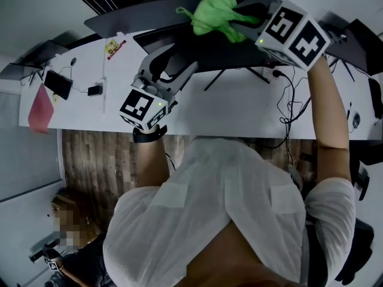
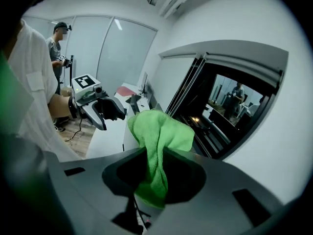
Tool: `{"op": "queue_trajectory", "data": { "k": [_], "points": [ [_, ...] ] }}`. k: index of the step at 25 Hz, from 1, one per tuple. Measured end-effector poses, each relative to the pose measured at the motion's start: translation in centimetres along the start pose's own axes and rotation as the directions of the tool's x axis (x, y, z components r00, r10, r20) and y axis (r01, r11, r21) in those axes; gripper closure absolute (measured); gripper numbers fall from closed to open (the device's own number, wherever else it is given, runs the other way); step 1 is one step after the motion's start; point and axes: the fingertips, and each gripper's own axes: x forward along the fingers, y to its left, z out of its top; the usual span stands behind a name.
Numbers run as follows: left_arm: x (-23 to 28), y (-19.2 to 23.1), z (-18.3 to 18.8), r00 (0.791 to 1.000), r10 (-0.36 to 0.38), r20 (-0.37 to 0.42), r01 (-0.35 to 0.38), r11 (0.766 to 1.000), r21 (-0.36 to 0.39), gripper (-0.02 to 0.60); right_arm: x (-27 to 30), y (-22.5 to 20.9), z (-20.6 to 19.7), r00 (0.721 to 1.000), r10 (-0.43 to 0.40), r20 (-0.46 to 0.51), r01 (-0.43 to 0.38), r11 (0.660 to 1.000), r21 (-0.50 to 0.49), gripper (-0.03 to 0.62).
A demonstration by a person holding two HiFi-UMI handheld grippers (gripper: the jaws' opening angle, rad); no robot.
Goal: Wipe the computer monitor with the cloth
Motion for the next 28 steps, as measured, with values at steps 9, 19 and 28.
{"op": "queue_trajectory", "data": {
  "k": [9, 19, 28],
  "points": [
    [5.2, -3.8, 0.4, 0.996, -0.09, 0.006, 0.09, 0.996, 0.0, 0.36, -4.4, -3.1, -6.7, 0.995, -0.097, -0.031, 0.099, 0.994, 0.055, 0.491],
    [11.6, -7.9, 1.5, 0.983, -0.18, 0.03, 0.179, 0.984, 0.009, 0.37, -9.8, -7.0, -14.9, 0.977, -0.19, -0.094, 0.2, 0.973, 0.117, 0.49],
    [15.7, -11.9, 1.1, 0.965, -0.259, 0.03, 0.26, 0.966, -0.012, 0.373, -14.2, -10.1, -21.5, 0.953, -0.273, -0.131, 0.292, 0.944, 0.153, 0.49]
  ]
}}
